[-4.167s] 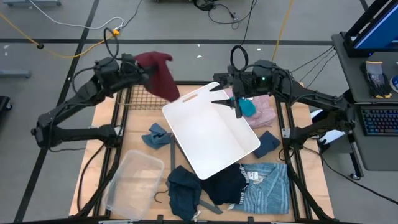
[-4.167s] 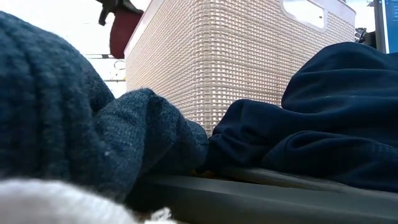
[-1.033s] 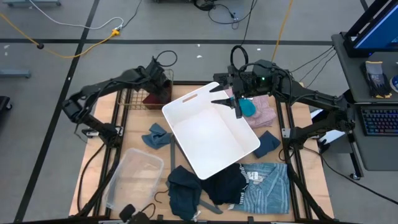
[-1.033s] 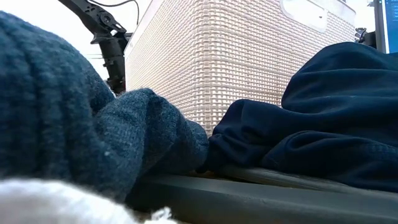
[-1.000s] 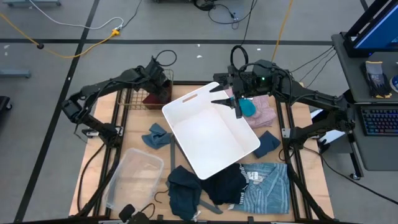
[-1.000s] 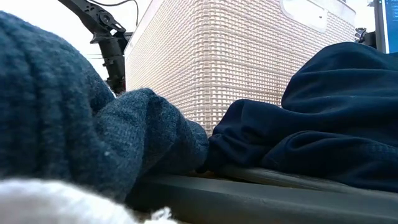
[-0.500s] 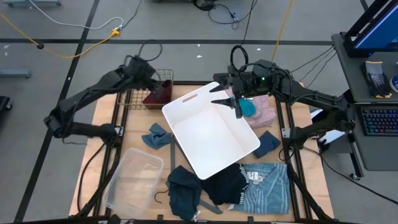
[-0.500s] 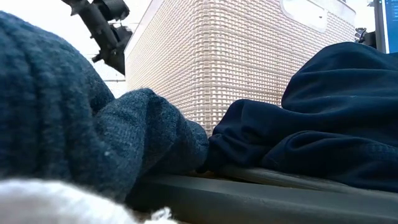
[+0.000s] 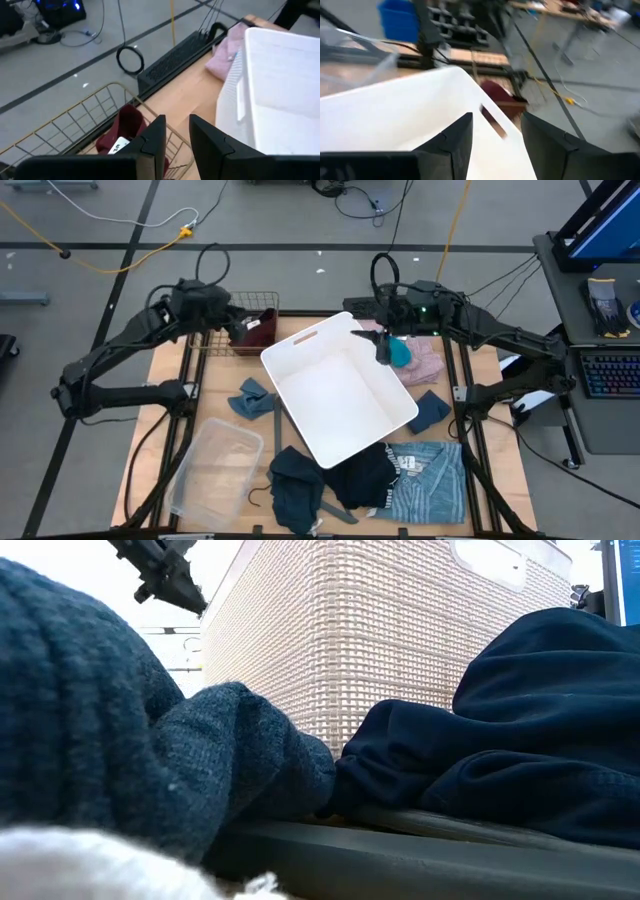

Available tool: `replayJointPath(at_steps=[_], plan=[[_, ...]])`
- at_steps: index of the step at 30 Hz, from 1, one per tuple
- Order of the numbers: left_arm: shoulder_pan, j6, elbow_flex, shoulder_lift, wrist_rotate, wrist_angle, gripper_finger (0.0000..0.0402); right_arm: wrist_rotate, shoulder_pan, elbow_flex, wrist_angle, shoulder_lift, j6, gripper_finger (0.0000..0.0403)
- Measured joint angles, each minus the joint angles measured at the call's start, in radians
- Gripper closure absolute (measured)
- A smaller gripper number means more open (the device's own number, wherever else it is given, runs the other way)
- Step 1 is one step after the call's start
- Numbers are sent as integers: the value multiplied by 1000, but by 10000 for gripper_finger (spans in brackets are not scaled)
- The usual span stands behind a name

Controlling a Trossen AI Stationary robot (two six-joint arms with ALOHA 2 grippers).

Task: Pick & Place Cloths
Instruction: Put the blue shorts into the mesh basket

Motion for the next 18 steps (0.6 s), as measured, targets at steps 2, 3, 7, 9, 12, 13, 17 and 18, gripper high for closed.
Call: replayJointPath(at_steps=[2, 3, 7, 9, 12, 13, 17, 18], plan=[[-10, -10, 0, -15, 1, 0, 314, 38, 0, 0, -47, -18, 19, 249], [-14, -18, 0, -20, 1, 0, 314, 50, 0, 0, -71, -27, 28, 252], [-28, -30, 0, -27, 17, 0, 314, 65, 0, 0, -162, -66, 78, 266], [-33, -29, 0, -26, 33, 0, 314, 66, 0, 0, -198, -86, 107, 277], [-41, -23, 0, -25, 57, 0, 314, 66, 0, 0, -242, -117, 147, 295], [-44, -22, 0, -25, 60, 0, 314, 66, 0, 0, -256, -128, 155, 301], [-63, -24, 0, -25, 61, 0, 314, 65, 0, 0, -315, -170, 183, 330], [-67, -24, 0, -25, 62, 0, 314, 63, 0, 0, -332, -180, 192, 337]])
